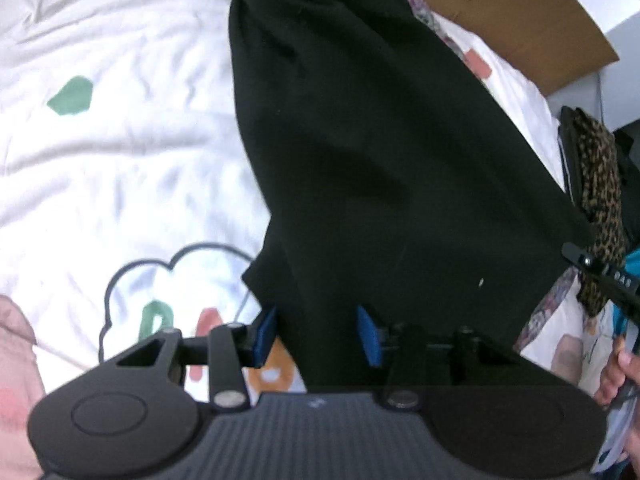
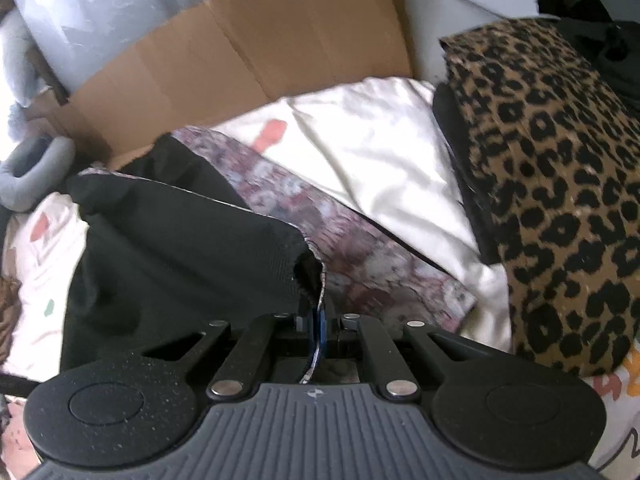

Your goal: Fold clothes

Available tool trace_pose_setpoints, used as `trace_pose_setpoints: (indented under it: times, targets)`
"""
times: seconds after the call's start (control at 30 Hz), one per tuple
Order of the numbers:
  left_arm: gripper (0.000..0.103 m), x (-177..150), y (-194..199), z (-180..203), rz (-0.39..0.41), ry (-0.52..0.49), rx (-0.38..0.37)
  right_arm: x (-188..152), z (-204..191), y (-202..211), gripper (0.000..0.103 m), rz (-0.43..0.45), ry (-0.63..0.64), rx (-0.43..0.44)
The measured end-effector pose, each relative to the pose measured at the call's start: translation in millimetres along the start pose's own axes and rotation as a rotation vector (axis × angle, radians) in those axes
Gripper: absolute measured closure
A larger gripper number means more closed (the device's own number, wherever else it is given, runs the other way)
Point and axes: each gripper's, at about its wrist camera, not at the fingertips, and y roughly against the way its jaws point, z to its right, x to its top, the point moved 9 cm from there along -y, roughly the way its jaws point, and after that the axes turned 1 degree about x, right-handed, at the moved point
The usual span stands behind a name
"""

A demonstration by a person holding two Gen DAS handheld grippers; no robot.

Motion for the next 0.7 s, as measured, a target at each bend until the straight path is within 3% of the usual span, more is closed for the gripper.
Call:
trace_pose_setpoints:
  times: [0.37, 0.53, 0.7]
  targets:
    - [0.055, -28, -3, -9, -0.1, 0.013, -0.066, -9, 22, -8, 0.096, -0.044, -0.094, 0.008]
    - [0.054, -38, -1, -11, -0.136, 0.003, -0.084, -8, 22, -13, 0.08, -0.044, -0.101, 0.023]
    - [0.054, -48, 5, -12, -0.184, -0.007, -0.132, -1, 27, -22, 0.075, -0.037, -0.124, 0.029]
